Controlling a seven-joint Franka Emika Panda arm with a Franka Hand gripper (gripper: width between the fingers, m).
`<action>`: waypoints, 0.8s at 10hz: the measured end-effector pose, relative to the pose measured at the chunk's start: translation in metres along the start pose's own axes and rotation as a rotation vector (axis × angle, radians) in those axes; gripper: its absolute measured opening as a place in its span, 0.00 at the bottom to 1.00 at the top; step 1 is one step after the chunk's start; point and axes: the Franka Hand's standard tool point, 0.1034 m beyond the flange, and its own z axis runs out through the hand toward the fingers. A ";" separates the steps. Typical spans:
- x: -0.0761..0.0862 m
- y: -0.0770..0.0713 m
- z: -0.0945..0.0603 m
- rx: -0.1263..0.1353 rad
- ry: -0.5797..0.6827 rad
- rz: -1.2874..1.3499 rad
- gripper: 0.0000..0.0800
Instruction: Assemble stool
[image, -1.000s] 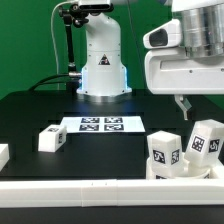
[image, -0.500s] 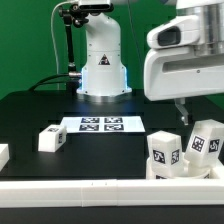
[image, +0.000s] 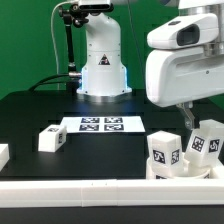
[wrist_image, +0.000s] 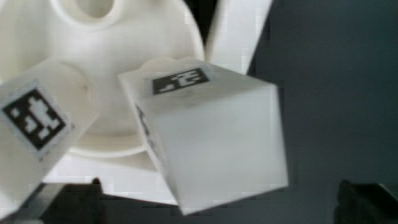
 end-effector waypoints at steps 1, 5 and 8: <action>0.001 0.002 0.000 -0.009 0.006 -0.118 0.81; 0.000 0.005 0.005 -0.072 0.009 -0.658 0.81; 0.002 0.008 0.004 -0.087 0.013 -0.800 0.81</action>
Offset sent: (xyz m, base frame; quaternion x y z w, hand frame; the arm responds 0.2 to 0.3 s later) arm -0.0010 0.0056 0.0000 -0.0258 0.0149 -0.3599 0.9325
